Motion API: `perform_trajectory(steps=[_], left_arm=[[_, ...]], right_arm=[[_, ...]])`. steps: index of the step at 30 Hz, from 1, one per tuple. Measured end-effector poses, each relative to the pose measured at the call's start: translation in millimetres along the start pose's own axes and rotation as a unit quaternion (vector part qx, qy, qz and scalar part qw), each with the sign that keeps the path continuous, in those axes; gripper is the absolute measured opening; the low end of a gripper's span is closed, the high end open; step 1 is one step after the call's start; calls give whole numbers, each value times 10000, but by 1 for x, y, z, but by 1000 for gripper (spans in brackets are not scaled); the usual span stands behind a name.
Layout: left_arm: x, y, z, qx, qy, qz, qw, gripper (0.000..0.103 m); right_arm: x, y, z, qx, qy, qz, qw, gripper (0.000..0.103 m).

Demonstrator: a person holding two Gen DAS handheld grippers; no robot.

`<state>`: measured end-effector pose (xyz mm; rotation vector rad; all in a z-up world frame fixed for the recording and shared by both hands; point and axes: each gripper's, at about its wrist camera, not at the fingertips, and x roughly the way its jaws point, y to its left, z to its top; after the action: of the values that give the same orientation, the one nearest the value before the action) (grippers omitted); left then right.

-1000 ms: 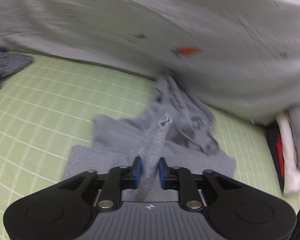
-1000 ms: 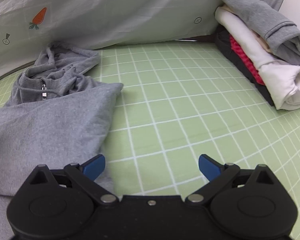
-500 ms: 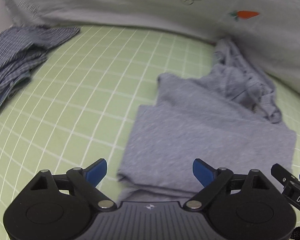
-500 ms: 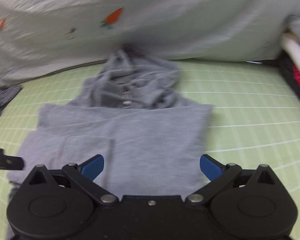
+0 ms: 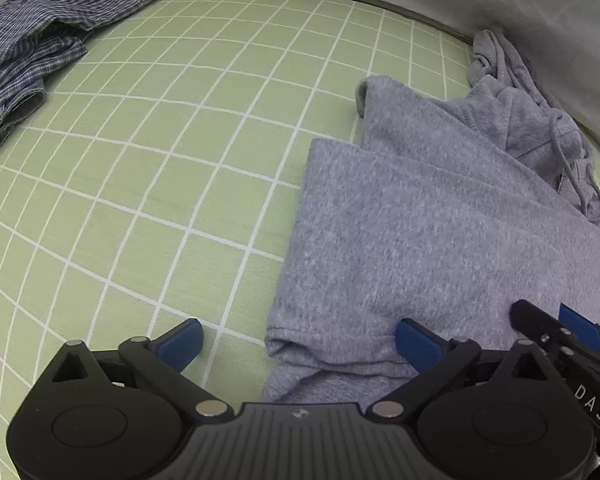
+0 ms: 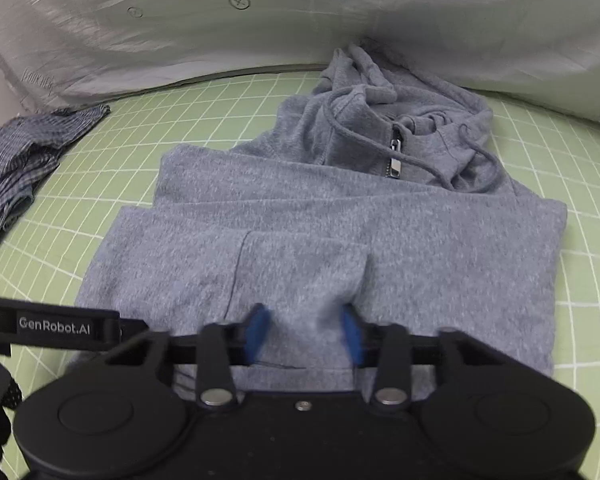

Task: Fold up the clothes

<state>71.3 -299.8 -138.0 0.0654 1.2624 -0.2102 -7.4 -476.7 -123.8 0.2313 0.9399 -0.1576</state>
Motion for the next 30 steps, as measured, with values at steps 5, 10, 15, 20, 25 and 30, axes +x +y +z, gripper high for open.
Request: perform_trajectory(steps=[5,10,15,20,25,30], left_arm=[[-3,-5,2,115,-27,37,9999,103],[-28,-14,4,275,-558,13,9981,103],[-41,-36,12,623,-916,106,9938,103],[-27,-55,16,896,-770,126,9929,103],[-7,-61,10,1065,-451,364,9926,103],[2,-56,8,961,-318,364,9942,103]], right_arm=[[-13,2,1,-233,-219,129,9994,6],[-42,-9,5,-141,-551,52,9984,6],[-66,-52,6,399,-567,-415,9967,6],[-63,-97,-4,947,-367,-904,9907,7],[-41,-115,-15,1128,-37,-1243,9858,21],[-24,-115,-20,1109,202,-1361,9843,36]])
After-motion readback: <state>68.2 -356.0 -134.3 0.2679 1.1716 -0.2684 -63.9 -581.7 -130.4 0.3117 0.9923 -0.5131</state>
